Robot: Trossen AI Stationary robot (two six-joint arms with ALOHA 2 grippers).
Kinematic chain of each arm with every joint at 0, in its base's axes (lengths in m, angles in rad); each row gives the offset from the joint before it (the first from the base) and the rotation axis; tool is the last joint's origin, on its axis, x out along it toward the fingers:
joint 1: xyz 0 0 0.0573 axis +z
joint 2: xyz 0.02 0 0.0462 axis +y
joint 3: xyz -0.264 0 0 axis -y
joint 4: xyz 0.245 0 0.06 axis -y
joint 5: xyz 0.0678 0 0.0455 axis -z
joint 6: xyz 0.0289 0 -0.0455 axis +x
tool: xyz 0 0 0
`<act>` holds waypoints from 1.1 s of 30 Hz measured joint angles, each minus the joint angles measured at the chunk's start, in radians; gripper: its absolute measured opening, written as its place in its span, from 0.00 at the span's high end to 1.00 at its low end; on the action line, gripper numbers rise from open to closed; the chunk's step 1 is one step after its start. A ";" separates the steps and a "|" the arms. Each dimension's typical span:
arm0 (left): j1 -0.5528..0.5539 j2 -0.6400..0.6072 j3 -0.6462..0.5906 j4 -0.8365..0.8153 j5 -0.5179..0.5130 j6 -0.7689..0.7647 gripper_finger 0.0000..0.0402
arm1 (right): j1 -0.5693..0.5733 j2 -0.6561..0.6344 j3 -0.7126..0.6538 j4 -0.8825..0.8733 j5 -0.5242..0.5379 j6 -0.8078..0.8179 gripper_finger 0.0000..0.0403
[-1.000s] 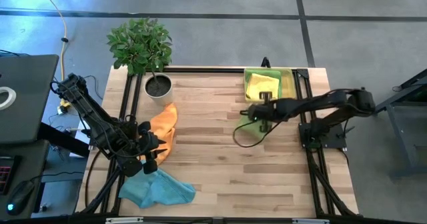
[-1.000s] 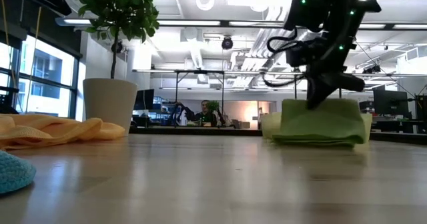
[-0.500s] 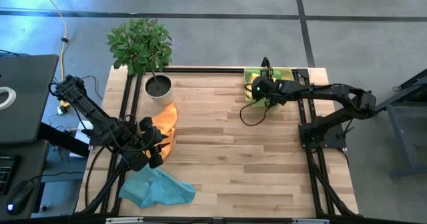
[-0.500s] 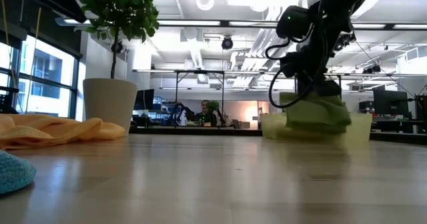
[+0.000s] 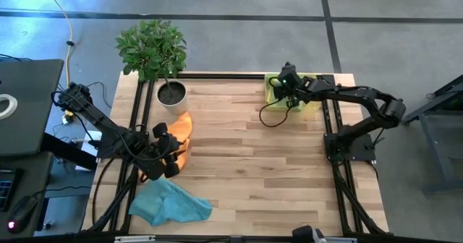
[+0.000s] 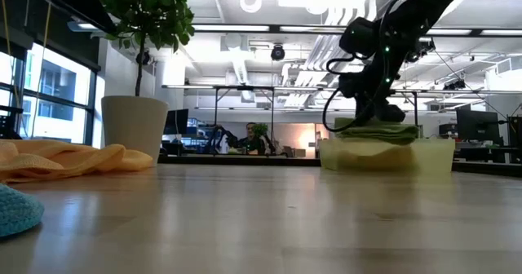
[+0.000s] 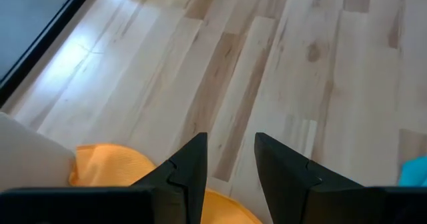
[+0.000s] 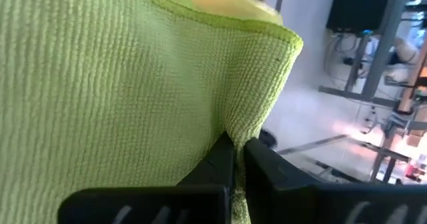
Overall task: Fold microfiber towels
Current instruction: Put the light green microfiber towel into the yellow bin, then fold the orange microfiber towel
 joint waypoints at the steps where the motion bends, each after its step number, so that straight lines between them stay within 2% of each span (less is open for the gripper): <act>1: 0.006 0.000 0.000 0.001 0.001 0.002 0.71 | -0.004 0.011 0.000 0.025 -0.005 -0.011 0.99; 6: 0.032 0.000 0.000 0.000 0.001 0.002 0.71 | -0.025 0.074 0.000 0.140 -0.024 -0.074 0.99; 13: 0.053 0.000 0.000 0.000 0.013 0.002 0.71 | -0.057 0.144 0.000 0.169 -0.025 -0.090 0.99; 21: 0.081 0.000 0.000 0.000 0.012 0.002 0.71 | -0.056 0.149 0.000 0.237 -0.024 -0.061 0.84; 24: 0.092 0.000 0.000 0.000 0.012 0.002 0.71 | -0.056 0.149 0.000 0.281 0.049 -0.039 0.77; 29: 0.111 0.000 0.000 0.001 0.013 -0.007 0.71 | -0.020 0.144 0.000 0.327 0.308 0.096 0.69; 33: 0.131 0.000 0.000 0.003 0.044 -0.038 0.71 | 0.026 0.125 0.000 0.276 0.343 0.173 0.67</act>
